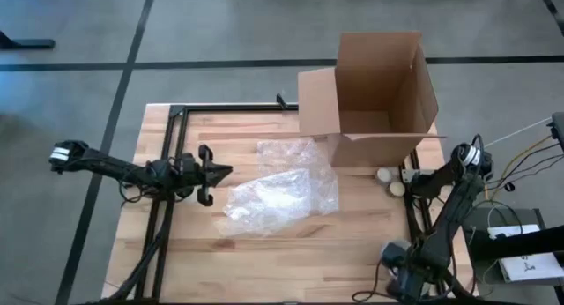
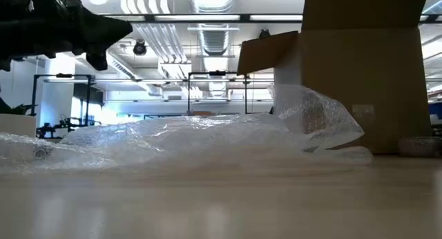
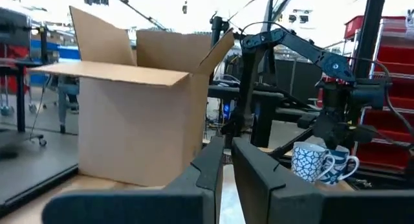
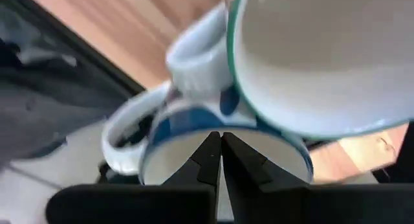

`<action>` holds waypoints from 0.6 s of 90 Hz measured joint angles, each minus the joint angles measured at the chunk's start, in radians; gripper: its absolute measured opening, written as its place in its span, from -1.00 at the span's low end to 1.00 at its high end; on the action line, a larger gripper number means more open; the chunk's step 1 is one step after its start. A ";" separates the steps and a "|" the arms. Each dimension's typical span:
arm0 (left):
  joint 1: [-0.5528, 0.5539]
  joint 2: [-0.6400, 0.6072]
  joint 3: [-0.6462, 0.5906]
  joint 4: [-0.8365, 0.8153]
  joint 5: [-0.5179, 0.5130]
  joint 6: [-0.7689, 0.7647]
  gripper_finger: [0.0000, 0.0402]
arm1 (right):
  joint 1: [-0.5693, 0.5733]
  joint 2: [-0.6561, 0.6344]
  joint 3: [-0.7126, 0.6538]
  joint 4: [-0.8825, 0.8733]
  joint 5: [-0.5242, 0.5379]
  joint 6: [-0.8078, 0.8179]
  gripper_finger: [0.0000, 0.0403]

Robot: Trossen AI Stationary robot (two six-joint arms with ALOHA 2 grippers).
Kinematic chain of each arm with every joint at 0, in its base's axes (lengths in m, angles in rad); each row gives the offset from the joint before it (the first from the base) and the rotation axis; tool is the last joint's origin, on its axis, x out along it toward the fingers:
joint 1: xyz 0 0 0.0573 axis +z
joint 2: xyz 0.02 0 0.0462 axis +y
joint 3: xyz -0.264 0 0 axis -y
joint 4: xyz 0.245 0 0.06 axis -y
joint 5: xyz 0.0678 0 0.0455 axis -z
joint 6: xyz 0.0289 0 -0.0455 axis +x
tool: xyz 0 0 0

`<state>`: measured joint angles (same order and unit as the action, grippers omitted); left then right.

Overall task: Wrap mug
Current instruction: Move the mugs to the middle right of the table

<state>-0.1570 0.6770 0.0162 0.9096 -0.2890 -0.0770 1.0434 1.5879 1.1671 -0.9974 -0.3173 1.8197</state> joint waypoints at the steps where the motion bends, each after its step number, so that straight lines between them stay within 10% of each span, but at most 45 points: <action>1: 0.000 0.001 0.001 0.000 0.003 -0.004 -0.90 | 0.000 0.000 0.000 0.000 0.002 0.003 -1.00; 54: 0.000 0.032 0.006 0.003 0.029 -0.098 -0.90 | 0.035 0.003 0.000 -0.073 0.057 0.204 -1.00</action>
<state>-0.1574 0.7094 0.0219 0.9130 -0.2604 -0.1746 1.0786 1.5913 1.1671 -1.0701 -0.2600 2.0234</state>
